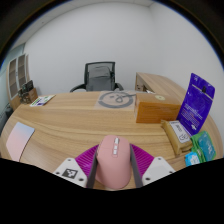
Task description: Arrange mouse
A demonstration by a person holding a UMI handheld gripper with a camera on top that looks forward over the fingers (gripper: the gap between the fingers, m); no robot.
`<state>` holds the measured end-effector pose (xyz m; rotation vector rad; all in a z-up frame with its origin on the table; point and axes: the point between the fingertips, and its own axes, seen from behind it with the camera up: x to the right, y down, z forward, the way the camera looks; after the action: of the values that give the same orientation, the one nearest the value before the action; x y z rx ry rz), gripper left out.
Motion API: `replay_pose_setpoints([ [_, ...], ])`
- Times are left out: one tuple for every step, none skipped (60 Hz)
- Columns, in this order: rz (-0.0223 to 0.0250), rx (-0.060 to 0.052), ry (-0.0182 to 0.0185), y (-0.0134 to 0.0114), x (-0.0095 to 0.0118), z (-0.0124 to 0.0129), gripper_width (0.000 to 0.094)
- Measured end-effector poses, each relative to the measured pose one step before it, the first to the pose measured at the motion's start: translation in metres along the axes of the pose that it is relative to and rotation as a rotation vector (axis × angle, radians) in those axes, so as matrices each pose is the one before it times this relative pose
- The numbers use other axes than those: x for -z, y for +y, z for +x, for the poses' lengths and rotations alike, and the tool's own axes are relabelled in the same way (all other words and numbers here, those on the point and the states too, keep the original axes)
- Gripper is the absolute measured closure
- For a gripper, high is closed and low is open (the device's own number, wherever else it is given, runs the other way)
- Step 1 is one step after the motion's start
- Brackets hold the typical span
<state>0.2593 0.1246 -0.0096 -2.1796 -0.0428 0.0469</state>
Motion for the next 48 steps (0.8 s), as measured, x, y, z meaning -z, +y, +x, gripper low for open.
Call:
replay_pose_setpoints([
  [-0.00474,-0.0062,0.01542,0.00160,0.00053,0.00346,0.0393],
  [-0.00234,-0.0169,0.01169,0.00039,0.00104,0.00108,0.0396],
  [-0.00111,-0.0160,0.00697,0.00046,0.00017,0.00003,0.0404],
  [-0.00303,-0.0067,0.00426,0.00061,-0.00009,0.00048,0.0430],
  [-0.00244,-0.0010,0.00311,0.00013,-0.00023,0.00015,0.0444],
  [-0.00563,-0.0008,0.00257,0.00028,0.00025,0.00024,0.0455],
  [-0.00513,-0.0042,0.00237,0.00047,0.00006,0.00028,0.0469],
  [-0.00761,-0.0079,0.00230,0.00052,-0.00001,0.00015,0.0488],
  [-0.00690,-0.0069,0.00160,-0.00021,-0.00013,0.00021,0.0499],
  [-0.00760,-0.0055,0.00036,-0.00003,0.00011,-0.00015,0.0514],
  [-0.00338,-0.0042,0.00037,-0.00079,-0.00011,-0.00032,0.0527],
  [-0.00411,-0.0046,-0.00037,-0.00036,-0.00009,-0.00004,0.0532],
  [-0.00131,-0.0050,-0.00056,-0.00087,0.00000,0.00000,0.0539],
  [-0.00259,-0.0062,0.00070,0.00042,0.00003,0.00001,0.0540],
  [-0.00225,-0.0044,0.00143,-0.00028,0.00033,-0.00010,0.0539],
  [-0.00408,0.0010,0.00442,-0.00038,0.00052,-0.00075,0.0542],
  [-0.00701,0.0036,0.00556,0.00056,0.00115,-0.00032,0.0544],
  [-0.00937,0.0051,0.00556,0.00069,0.00190,-0.00093,0.0543],
  [-0.00646,0.0048,0.00360,0.00000,0.00321,-0.00288,0.0543],
  [0.00590,0.0040,0.00219,-0.00261,0.00409,-0.00428,0.0542],
  [0.01332,0.0056,0.00171,-0.00405,0.00472,-0.00536,0.0542],
  [0.01061,0.0087,0.00134,-0.00316,0.00533,-0.00618,0.0542],
  [0.00938,0.0107,0.00276,-0.00322,0.00519,-0.00782,0.0541],
  [0.00500,0.0124,0.00000,-0.00192,0.00486,-0.00867,0.0543],
  [0.00284,0.0117,-0.00218,-0.00219,0.00495,-0.01099,0.0544],
  [0.00602,0.0067,-0.00182,-0.00252,0.00495,-0.01176,0.0543],
  [0.00670,0.0032,-0.00322,-0.00247,0.00490,-0.01305,0.0542],
  [0.00689,0.0012,-0.00603,-0.00255,0.00460,-0.01453,0.0543],
  [0.00664,-0.0011,-0.00701,-0.00231,0.00438,-0.01561,0.0543],
  [0.00536,-0.0040,-0.00679,-0.00187,0.00393,-0.01585,0.0543],
  [0.00378,-0.0053,-0.00639,-0.00121,0.00354,-0.01634,0.0543],
  [0.00266,-0.0050,-0.00657,-0.00102,0.00300,-0.01715,0.0543],
  [0.00133,-0.0034,-0.00760,-0.00165,0.00347,-0.01827,0.0543],
  [0.00467,-0.0007,-0.00997,-0.00041,0.00171,-0.01704,0.0543],
  [0.00451,-0.0020,-0.00793,-0.00046,0.00144,-0.01849,0.0542],
  [0.00397,-0.0028,-0.00494,-0.00022,0.00093,-0.01710,0.0542],
  [0.00286,-0.0031,-0.00211,0.00038,0.00087,-0.01654,0.0543],
  [0.00290,-0.0035,-0.00109,0.00039,0.00040,-0.01589,0.0543],
  [0.00265,-0.0026,-0.00188,0.00053,-0.00018,-0.01619,0.0544],
  [0.00104,0.0000,-0.00247,0.00122,-0.00063,-0.01551,0.0543],
  [-0.00286,0.0023,-0.00144,0.00225,-0.00129,-0.01453,0.0543],
  [-0.00642,0.0024,0.00016,0.00338,-0.00168,-0.01453,0.0543],
  [-0.00859,-0.0008,0.00088,0.00288,-0.00161,-0.01274,0.0544],
  [-0.00952,-0.0035,0.00216,0.00308,-0.00234,-0.01140,0.0544],
  [-0.00877,-0.0047,0.00149,0.00266,-0.00199,-0.01119,0.0544],
  [-0.00677,-0.0027,0.00034,0.00218,-0.00195,-0.01042,0.0544],
  [-0.00552,0.0013,0.00017,0.00195,-0.00209,-0.00985,0.0544],
  [-0.00438,0.0071,0.00137,0.00293,-0.00285,-0.00945,0.0545],
])
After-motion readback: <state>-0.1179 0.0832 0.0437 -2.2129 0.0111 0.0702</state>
